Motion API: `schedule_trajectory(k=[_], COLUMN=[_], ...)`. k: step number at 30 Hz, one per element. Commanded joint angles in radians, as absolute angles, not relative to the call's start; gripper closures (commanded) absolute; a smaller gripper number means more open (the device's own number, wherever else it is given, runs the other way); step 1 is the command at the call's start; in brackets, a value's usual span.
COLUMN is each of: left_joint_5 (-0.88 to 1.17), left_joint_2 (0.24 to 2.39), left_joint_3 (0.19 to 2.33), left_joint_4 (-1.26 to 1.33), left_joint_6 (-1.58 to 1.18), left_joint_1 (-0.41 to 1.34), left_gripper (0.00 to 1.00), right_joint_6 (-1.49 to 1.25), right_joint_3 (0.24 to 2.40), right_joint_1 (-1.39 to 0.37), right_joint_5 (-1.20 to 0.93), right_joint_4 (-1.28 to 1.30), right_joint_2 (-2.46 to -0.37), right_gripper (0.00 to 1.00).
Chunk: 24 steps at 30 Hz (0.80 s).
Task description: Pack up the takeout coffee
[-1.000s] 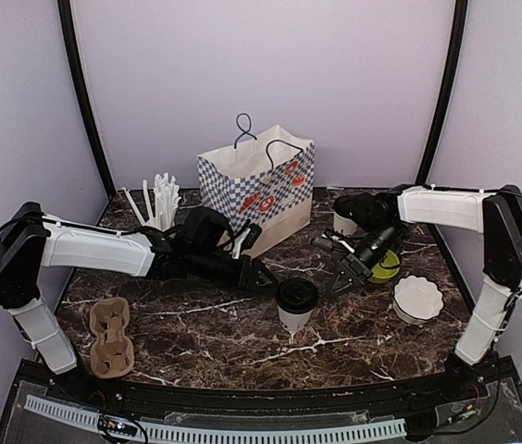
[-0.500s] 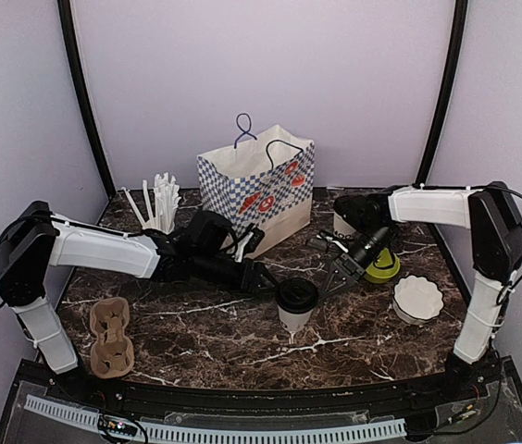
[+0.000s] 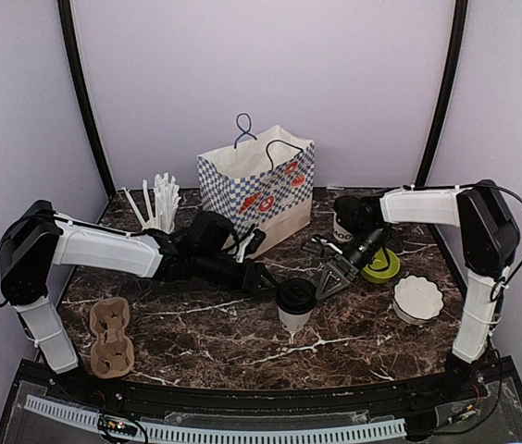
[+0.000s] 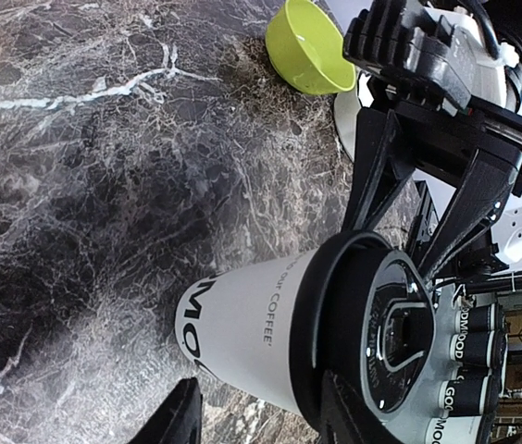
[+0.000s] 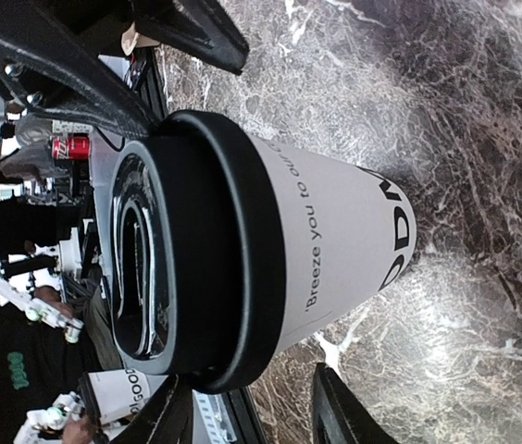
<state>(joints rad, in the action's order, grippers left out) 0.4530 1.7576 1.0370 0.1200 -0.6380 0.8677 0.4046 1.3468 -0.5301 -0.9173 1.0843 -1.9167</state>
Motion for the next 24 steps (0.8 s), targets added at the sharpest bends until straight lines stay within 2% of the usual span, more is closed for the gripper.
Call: schedule_trajectory(k=[1, 7, 14, 19, 24], left_joint_5=[0.385, 0.38, 0.334, 0.323, 0.321], left_joint_2=[1.854, 1.878, 1.786, 1.698, 1.64], left_joint_3=[1.034, 1.026, 1.106, 1.145, 1.155], left_joint_4=[-0.08, -0.137, -0.126, -0.053, -0.022], left_joint_6=[-0.63, -0.63, -0.549, -0.513, -0.51], left_joint_1=[0.875, 0.877, 0.899, 0.908, 0.909], left_gripper=[0.56, 0.61, 0.61, 0.57, 0.48], right_joint_6=[0.309, 0.279, 0.395, 0.458, 0.497], right_joint_3=[1.306, 1.286, 1.342, 1.378, 1.394], right_joint_1=[-0.537, -0.539, -0.538, -0.537, -0.537], right_joint_5=[-0.73, -0.592, -0.754, -0.815, -0.835], right_joint_4=[0.945, 0.91, 0.992, 1.056, 1.099], right_joint_2=[-1.968, -1.964, -1.876, -1.821, -1.797], right_gripper=[0.59, 0.63, 0.61, 0.57, 0.52])
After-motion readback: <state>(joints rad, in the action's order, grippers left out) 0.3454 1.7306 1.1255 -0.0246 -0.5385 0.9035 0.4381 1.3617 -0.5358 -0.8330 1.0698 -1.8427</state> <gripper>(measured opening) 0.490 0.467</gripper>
